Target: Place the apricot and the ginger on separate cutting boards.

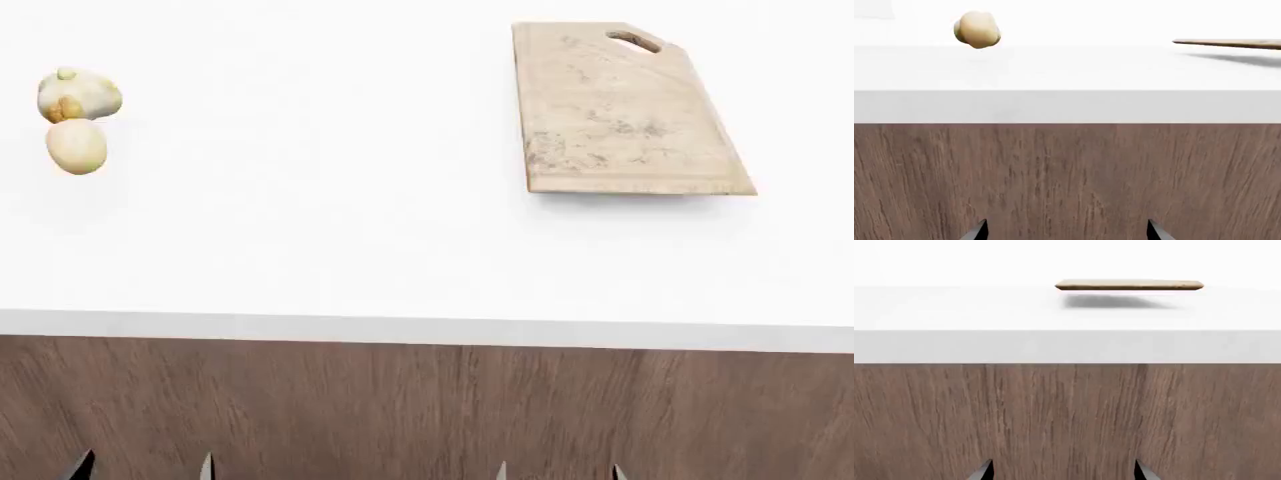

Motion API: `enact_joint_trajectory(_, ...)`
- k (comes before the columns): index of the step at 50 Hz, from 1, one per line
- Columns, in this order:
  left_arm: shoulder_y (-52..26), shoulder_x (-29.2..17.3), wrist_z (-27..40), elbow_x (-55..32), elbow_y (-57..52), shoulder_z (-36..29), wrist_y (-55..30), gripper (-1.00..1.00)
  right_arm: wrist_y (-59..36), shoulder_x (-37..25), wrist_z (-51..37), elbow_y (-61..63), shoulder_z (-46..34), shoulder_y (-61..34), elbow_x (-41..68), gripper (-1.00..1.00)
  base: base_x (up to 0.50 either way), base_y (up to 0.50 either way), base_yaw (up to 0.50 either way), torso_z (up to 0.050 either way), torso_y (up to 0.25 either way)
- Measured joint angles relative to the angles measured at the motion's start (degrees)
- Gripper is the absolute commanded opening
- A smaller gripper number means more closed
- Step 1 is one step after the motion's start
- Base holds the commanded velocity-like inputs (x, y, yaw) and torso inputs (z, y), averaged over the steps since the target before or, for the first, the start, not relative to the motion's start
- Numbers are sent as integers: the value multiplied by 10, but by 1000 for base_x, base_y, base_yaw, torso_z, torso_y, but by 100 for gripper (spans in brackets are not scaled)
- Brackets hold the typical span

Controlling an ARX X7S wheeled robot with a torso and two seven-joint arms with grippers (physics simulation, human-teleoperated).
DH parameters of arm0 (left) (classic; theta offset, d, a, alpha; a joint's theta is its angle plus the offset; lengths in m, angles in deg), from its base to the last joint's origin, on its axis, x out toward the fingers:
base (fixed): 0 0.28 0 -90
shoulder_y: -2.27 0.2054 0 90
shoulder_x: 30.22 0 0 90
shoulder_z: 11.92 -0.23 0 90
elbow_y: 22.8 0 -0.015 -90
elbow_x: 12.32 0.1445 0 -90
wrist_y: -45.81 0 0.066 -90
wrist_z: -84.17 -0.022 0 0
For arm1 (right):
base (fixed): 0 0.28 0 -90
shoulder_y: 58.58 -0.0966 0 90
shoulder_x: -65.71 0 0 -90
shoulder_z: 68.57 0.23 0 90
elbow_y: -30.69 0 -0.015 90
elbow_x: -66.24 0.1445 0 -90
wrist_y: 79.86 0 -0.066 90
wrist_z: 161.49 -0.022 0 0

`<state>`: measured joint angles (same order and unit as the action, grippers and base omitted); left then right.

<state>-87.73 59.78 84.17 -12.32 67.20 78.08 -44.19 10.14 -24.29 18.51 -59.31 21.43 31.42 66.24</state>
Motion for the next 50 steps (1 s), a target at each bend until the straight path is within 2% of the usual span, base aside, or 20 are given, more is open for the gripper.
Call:
enact_joint_trajectory(36,2,-41,46,-20,0,-47,8,100,3,-40,-39,6,-51,1,30,100,0,0,0,0,0)
enact_joint_trajectory(50,2,-52,61,-24,1,-59,10,100,4,-52,-50,10,-65,1,35,100,0,500,0,0,0)
